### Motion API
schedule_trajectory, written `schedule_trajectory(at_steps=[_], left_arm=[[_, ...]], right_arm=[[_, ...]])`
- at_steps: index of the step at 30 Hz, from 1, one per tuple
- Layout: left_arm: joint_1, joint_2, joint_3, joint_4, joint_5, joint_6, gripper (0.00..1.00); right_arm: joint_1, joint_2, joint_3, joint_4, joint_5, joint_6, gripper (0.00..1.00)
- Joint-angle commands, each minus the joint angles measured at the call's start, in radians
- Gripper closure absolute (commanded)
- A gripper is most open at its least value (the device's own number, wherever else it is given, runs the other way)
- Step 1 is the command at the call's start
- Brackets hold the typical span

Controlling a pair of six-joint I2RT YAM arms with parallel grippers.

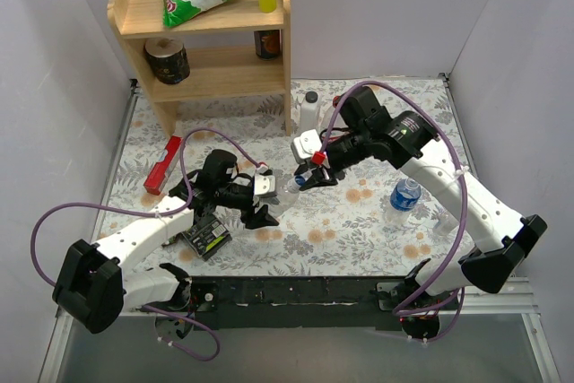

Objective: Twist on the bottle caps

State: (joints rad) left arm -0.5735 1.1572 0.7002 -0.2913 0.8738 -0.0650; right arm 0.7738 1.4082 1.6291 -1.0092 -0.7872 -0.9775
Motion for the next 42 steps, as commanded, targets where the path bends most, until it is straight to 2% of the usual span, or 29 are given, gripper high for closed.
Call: schedule_trajectory(at_steps=[1, 8, 11, 15, 16, 19, 22, 25, 27, 30, 35, 42], left_arm=[[-0.005, -0.044, 0.024, 0.06, 0.024, -0.03, 1.0], [-0.005, -0.102, -0.031, 0.176, -0.009, -0.1, 1.0], [-0.006, -0.116, -0.05, 0.233, -0.065, -0.117, 1.0], [-0.008, -0.134, -0.071, 0.334, -0.188, -0.15, 1.0], [-0.009, -0.136, -0.08, 0.366, -0.202, -0.172, 1.0], [-0.022, -0.14, -0.096, 0.406, -0.268, -0.185, 1.0], [-0.037, -0.142, -0.108, 0.438, -0.346, -0.212, 1.0], [-0.037, -0.14, -0.113, 0.48, -0.421, -0.341, 1.0], [-0.037, -0.14, -0.11, 0.481, -0.414, -0.416, 1.0], [-0.037, -0.16, -0.129, 0.514, -0.4, -0.494, 1.0], [-0.037, -0.175, -0.154, 0.535, -0.336, -0.519, 1.0], [-0.037, -0.163, -0.157, 0.466, -0.321, -0.362, 1.0]], right_arm=[[0.018, -0.008, -0.032, 0.014, 0.0, -0.012, 0.85], [0.018, -0.003, -0.066, 0.06, 0.028, 0.051, 0.86], [0.019, 0.023, -0.06, 0.064, 0.026, 0.114, 0.86], [0.019, 0.098, 0.0, 0.063, 0.032, 0.298, 0.87], [0.019, 0.109, 0.009, 0.073, 0.032, 0.388, 0.87], [0.019, 0.161, 0.06, 0.09, 0.031, 0.492, 0.88], [0.019, 0.225, 0.097, 0.093, 0.12, 0.686, 0.89], [0.021, 0.212, 0.068, 0.139, 0.173, 0.759, 0.91], [0.021, 0.219, 0.06, 0.144, 0.206, 0.809, 0.92], [0.021, 0.227, 0.057, 0.153, 0.246, 0.864, 0.92], [0.021, 0.242, 0.077, 0.162, 0.283, 0.893, 0.95], [0.021, 0.252, 0.089, 0.146, 0.263, 0.832, 0.95]])
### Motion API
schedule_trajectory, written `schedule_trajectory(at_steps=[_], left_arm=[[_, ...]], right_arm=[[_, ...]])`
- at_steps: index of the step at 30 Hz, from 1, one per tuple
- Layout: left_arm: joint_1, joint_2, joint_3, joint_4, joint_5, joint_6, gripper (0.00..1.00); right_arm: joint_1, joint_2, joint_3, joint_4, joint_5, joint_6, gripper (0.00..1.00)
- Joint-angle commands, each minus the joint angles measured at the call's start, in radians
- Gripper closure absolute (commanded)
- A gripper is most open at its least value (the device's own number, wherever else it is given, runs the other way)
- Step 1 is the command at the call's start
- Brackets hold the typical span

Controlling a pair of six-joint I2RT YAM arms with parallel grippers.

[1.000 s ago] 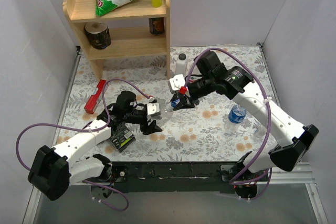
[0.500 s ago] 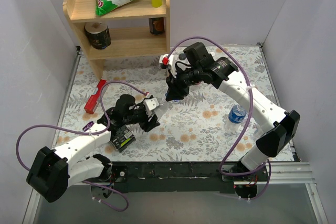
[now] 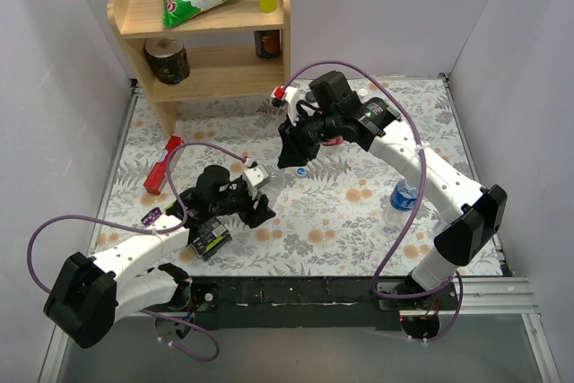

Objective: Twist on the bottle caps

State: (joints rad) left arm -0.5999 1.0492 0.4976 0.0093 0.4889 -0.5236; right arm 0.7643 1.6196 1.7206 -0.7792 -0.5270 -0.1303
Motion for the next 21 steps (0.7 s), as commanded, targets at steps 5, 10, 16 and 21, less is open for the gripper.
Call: schedule_trajectory(at_steps=[5, 10, 16, 21], left_arm=[[-0.011, -0.06, 0.042, 0.159, 0.008, 0.14, 1.0], [-0.011, -0.061, 0.018, 0.161, 0.039, 0.129, 1.0], [-0.011, -0.066, -0.01, 0.161, 0.045, 0.132, 1.0], [-0.011, -0.058, -0.019, 0.161, 0.048, 0.134, 1.0]], right_arm=[[0.03, 0.03, -0.033, -0.089, -0.001, -0.019, 0.92], [0.03, 0.031, -0.016, -0.083, -0.011, -0.04, 0.82], [0.03, 0.028, 0.002, -0.081, -0.01, -0.051, 0.73], [0.032, 0.033, 0.023, -0.083, -0.018, -0.046, 0.66]])
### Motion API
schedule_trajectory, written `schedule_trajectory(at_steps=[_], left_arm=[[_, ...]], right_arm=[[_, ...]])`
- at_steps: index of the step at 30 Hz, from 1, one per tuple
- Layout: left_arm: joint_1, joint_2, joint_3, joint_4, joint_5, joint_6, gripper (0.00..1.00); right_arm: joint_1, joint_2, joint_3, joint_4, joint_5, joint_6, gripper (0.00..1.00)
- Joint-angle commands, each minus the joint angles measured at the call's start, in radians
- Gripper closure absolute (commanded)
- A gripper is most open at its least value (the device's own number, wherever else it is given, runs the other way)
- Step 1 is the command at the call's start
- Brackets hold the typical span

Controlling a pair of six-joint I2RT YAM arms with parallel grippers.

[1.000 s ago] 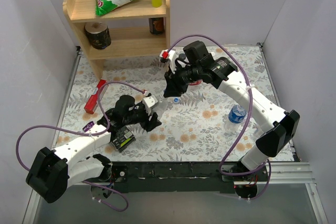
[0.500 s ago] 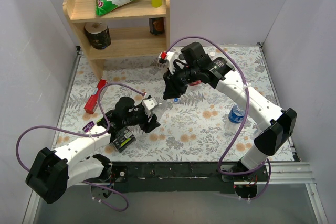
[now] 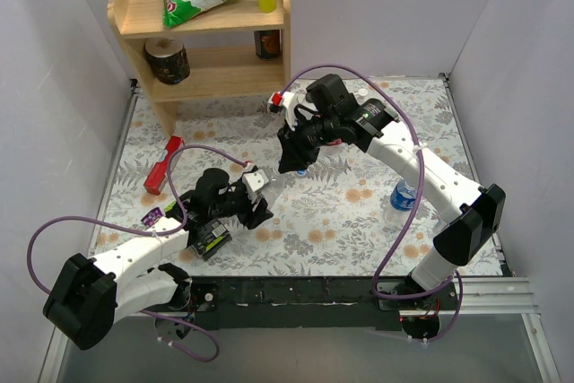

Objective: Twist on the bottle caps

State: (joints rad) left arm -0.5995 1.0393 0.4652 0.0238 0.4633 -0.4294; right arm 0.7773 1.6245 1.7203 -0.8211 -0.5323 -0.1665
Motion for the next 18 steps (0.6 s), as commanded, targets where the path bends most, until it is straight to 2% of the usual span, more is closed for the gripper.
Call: schedule_trajectory(at_steps=[1, 5, 6, 13, 14, 17, 18], left_arm=[[-0.011, -0.048, 0.009, 0.148, 0.074, 0.041, 1.0], [-0.011, -0.044, -0.007, 0.146, 0.077, 0.038, 1.0], [-0.011, -0.045, -0.008, 0.148, 0.078, 0.037, 1.0], [-0.011, -0.044, -0.031, 0.165, 0.078, 0.014, 1.0], [-0.011, -0.041, -0.034, 0.165, 0.08, 0.012, 1.0], [-0.011, -0.039, -0.039, 0.165, 0.084, 0.015, 1.0], [-0.011, -0.039, -0.042, 0.165, 0.089, 0.017, 1.0]], right_arm=[[0.017, 0.028, 0.027, -0.042, -0.014, -0.005, 0.64], [0.017, 0.034, 0.056, -0.055, -0.023, -0.014, 0.56], [0.017, 0.032, 0.065, -0.055, -0.023, -0.016, 0.5], [0.017, 0.031, 0.071, -0.061, -0.015, -0.025, 0.38], [0.017, 0.031, 0.074, -0.062, -0.015, -0.027, 0.34], [0.017, 0.034, 0.1, -0.078, -0.012, -0.041, 0.12], [0.017, 0.032, 0.105, -0.084, -0.014, -0.059, 0.1]])
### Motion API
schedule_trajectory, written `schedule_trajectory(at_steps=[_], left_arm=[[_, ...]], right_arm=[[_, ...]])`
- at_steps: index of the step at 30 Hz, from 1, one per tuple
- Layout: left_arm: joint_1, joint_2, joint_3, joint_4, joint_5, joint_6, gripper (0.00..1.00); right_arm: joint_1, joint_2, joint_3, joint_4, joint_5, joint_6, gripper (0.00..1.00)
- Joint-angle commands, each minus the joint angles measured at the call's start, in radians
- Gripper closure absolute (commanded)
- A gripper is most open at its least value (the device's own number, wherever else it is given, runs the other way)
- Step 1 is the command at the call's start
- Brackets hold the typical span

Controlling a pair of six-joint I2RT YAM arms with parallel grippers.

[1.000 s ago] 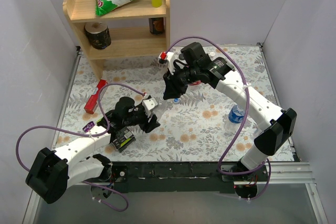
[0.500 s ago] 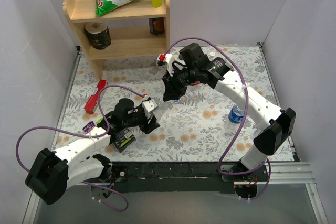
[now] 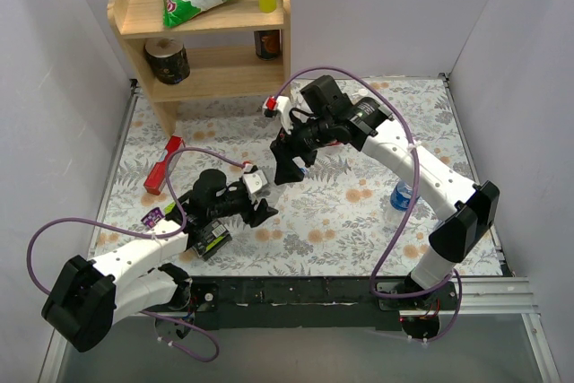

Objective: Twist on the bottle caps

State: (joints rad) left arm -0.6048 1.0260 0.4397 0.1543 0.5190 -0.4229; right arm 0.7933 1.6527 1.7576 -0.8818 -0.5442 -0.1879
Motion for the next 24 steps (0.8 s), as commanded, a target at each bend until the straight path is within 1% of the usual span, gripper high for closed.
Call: schedule_trajectory(at_steps=[1, 3, 6, 7, 8, 10, 11, 12, 15, 19, 20, 21, 23, 24], left_arm=[[-0.006, -0.024, -0.019, 0.036, 0.041, 0.01, 1.0], [-0.006, -0.021, -0.021, 0.034, 0.052, 0.012, 1.0], [-0.006, -0.018, -0.024, 0.021, 0.069, 0.018, 1.0], [-0.006, -0.017, -0.027, 0.019, 0.07, 0.019, 1.0], [-0.006, -0.018, -0.029, 0.016, 0.078, 0.021, 1.0], [-0.004, -0.017, -0.032, 0.001, 0.093, 0.035, 1.0], [-0.004, -0.018, -0.032, -0.005, 0.11, 0.038, 1.0], [-0.004, -0.017, -0.03, -0.018, 0.124, 0.041, 1.0], [-0.004, -0.014, -0.027, -0.044, 0.16, 0.07, 1.0], [-0.004, 0.02, -0.007, -0.116, 0.219, 0.143, 1.0], [-0.004, 0.029, 0.013, -0.151, 0.233, 0.189, 1.0], [-0.004, 0.04, 0.022, -0.191, 0.252, 0.206, 1.0], [-0.004, 0.049, 0.036, -0.22, 0.263, 0.243, 1.0], [-0.004, 0.049, 0.036, -0.225, 0.269, 0.252, 1.0]], right_arm=[[0.001, 0.002, 0.069, -0.031, -0.002, -0.045, 0.09], [0.001, -0.004, 0.062, -0.042, -0.008, -0.074, 0.09], [0.0, -0.031, 0.039, -0.092, 0.009, -0.168, 0.08], [0.0, -0.05, 0.031, -0.115, 0.012, -0.248, 0.09], [0.0, -0.063, 0.019, -0.159, 0.015, -0.287, 0.08], [0.0, -0.118, -0.036, -0.183, 0.032, -0.362, 0.08], [0.0, -0.142, -0.065, -0.184, 0.041, -0.419, 0.08], [0.0, -0.163, -0.111, -0.183, 0.062, -0.444, 0.08], [0.0, -0.241, -0.159, -0.148, 0.081, -0.508, 0.07], [0.0, -0.255, -0.126, -0.128, 0.015, -0.597, 0.07], [0.0, -0.257, -0.116, -0.122, 0.0, -0.617, 0.07], [0.001, -0.258, -0.112, -0.115, -0.029, -0.671, 0.07], [0.004, -0.261, -0.115, -0.111, -0.051, -0.738, 0.08], [0.01, -0.263, -0.119, -0.108, -0.057, -0.793, 0.11]])
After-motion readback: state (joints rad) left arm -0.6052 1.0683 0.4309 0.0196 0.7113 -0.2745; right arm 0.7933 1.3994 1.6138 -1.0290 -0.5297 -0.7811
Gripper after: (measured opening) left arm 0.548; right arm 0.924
